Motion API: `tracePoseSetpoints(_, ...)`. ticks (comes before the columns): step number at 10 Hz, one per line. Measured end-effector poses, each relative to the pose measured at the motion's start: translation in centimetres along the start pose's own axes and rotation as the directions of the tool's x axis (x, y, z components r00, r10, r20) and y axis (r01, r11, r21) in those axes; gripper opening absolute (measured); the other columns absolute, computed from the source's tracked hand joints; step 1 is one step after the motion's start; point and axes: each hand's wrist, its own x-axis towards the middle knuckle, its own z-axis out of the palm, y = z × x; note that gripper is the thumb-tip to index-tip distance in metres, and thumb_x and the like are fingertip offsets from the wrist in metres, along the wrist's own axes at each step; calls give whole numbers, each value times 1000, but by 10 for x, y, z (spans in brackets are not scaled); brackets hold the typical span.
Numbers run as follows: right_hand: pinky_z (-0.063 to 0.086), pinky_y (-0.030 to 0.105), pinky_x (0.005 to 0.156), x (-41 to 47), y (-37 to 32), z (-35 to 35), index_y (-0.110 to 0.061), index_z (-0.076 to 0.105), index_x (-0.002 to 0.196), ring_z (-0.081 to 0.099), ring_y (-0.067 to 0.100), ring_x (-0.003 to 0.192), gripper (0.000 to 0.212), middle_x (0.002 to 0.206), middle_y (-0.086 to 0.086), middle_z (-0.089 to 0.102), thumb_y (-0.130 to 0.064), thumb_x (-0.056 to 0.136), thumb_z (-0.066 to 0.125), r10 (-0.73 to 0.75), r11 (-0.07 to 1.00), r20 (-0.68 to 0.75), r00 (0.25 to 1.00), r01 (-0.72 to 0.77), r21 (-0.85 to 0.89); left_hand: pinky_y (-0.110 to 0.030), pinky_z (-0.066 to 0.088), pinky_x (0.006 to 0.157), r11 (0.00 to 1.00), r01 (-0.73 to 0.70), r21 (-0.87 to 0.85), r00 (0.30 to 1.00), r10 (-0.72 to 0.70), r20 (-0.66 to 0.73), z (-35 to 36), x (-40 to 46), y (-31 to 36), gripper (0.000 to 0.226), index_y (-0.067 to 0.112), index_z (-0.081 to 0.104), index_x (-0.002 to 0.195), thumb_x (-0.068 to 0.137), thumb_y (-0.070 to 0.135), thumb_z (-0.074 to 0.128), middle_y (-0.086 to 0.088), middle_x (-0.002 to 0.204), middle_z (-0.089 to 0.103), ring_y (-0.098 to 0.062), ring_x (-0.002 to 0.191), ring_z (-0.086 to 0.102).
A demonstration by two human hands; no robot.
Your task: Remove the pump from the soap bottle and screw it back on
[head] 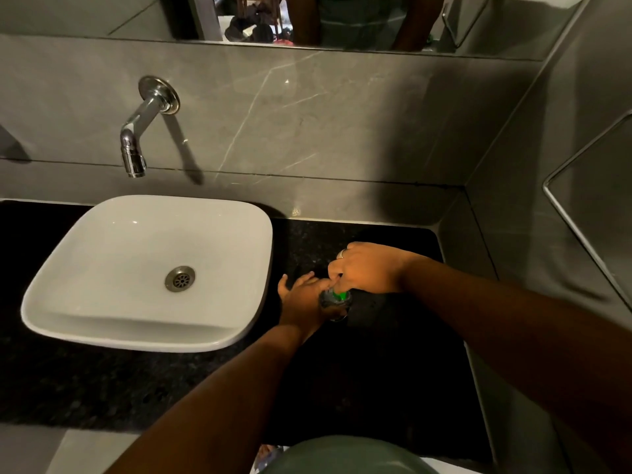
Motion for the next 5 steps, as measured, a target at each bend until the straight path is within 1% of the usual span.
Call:
tracePoseSetpoints(1, 46, 43, 88, 2, 3, 8, -26, 52, 121, 55, 29, 107, 34, 124, 6, 53, -20, 88, 53, 66, 995, -39, 997, -62, 83, -54, -4, 115, 1000, 0, 22, 1000, 0, 7, -3, -1, 3, 55, 38, 59, 118, 68, 61, 67, 7, 133, 56, -13, 139, 30)
tracePoseSetpoints(2, 44, 42, 97, -14, -2, 23, -33, 36, 136, 47, 23, 118, 58, 139, 1, 45, -26, 84, 59, 267, 919, -114, 957, -217, 331, -54, -9, 114, 999, -34, 27, 999, 33, 39, -7, -4, 0, 76, 42, 43, 133, 64, 63, 69, 6, 142, 49, -17, 142, 26)
tracePoseSetpoints(3, 48, 40, 96, -45, -29, 32, -31, 45, 133, 53, 12, 115, 56, 128, 0, 55, -28, 82, 67, 640, 626, -317, 700, -236, 743, -56, -13, 113, 994, -84, 74, 993, 78, 87, -16, -8, -9, 111, 40, 14, 147, 56, 70, 69, 6, 156, 29, -21, 148, 9)
tracePoseSetpoints(4, 53, 37, 80, -82, -59, 6, -29, 56, 121, 61, 11, 97, 42, 112, 2, 63, -27, 80, 68, 870, 427, -427, 247, 56, 903, -57, -9, 115, 986, -141, 91, 988, 134, 79, -49, 0, -16, 118, 33, -5, 150, 63, 75, 62, 3, 162, 8, -24, 148, -5)
tracePoseSetpoints(5, 53, 27, 82, -130, -83, -60, -26, 57, 117, 63, 16, 94, 38, 110, 1, 65, -38, 81, 65, 899, 426, -435, -49, 328, 843, -61, -5, 115, 948, -169, 269, 980, 192, -61, -98, 26, -15, 107, 28, -7, 150, 73, 78, 47, -1, 163, 1, -29, 148, -7)
